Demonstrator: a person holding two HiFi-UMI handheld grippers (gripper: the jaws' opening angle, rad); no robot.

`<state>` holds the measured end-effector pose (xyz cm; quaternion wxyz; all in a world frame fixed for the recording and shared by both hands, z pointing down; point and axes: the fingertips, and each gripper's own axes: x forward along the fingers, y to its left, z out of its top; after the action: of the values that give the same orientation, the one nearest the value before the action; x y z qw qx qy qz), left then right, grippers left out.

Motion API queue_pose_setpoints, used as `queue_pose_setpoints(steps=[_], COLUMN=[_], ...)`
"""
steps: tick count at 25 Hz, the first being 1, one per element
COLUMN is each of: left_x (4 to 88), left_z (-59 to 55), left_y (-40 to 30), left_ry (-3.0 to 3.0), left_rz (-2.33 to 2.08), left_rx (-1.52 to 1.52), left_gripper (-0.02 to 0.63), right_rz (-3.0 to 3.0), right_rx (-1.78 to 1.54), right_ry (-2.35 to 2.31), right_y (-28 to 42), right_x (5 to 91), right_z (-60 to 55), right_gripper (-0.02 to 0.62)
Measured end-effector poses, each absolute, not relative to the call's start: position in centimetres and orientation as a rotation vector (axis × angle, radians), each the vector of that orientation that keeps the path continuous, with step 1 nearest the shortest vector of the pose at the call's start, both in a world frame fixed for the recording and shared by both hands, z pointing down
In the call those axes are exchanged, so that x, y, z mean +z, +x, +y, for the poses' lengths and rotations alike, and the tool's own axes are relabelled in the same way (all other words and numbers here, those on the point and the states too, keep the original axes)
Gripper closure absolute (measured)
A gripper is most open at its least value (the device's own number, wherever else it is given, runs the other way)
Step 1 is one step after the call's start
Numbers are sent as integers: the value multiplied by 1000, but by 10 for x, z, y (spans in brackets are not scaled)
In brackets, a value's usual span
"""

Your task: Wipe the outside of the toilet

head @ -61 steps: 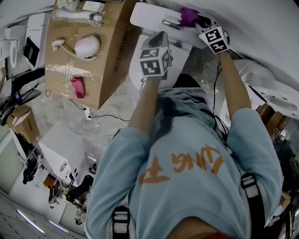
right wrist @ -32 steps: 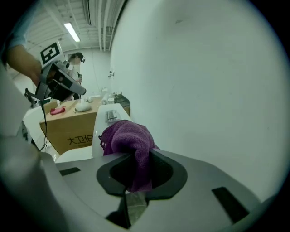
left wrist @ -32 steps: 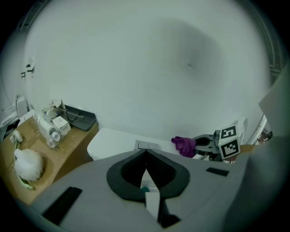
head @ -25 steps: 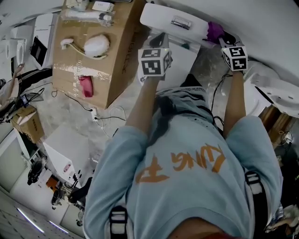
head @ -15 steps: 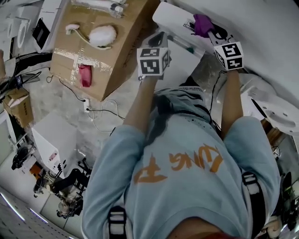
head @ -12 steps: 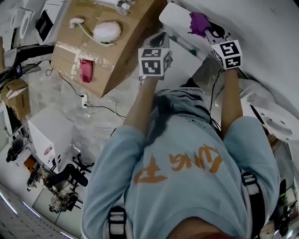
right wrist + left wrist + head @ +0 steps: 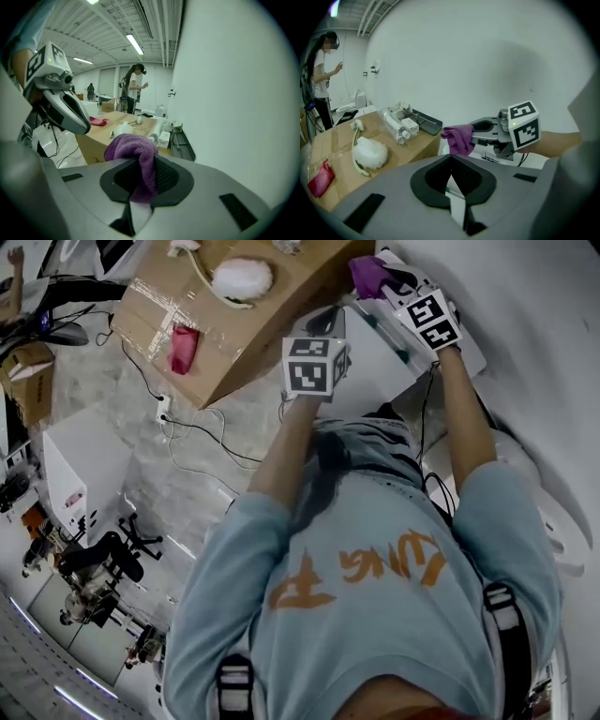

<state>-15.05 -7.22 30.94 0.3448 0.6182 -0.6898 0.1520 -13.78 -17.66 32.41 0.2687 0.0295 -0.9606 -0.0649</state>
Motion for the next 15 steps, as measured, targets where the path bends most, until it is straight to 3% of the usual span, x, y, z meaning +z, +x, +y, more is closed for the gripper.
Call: queue_pose_setpoints(steps=[15], left_x=[313], left_z=[-74], left_y=[-131], left_ry=[1654], left_rz=[-1767], left_rx=[510], left_gripper=[581], right_rz=[-2390], right_rx=[-264], right_ry=[-10], right_y=[-166], right_x=[392], right_z=[-167], right_gripper=[525])
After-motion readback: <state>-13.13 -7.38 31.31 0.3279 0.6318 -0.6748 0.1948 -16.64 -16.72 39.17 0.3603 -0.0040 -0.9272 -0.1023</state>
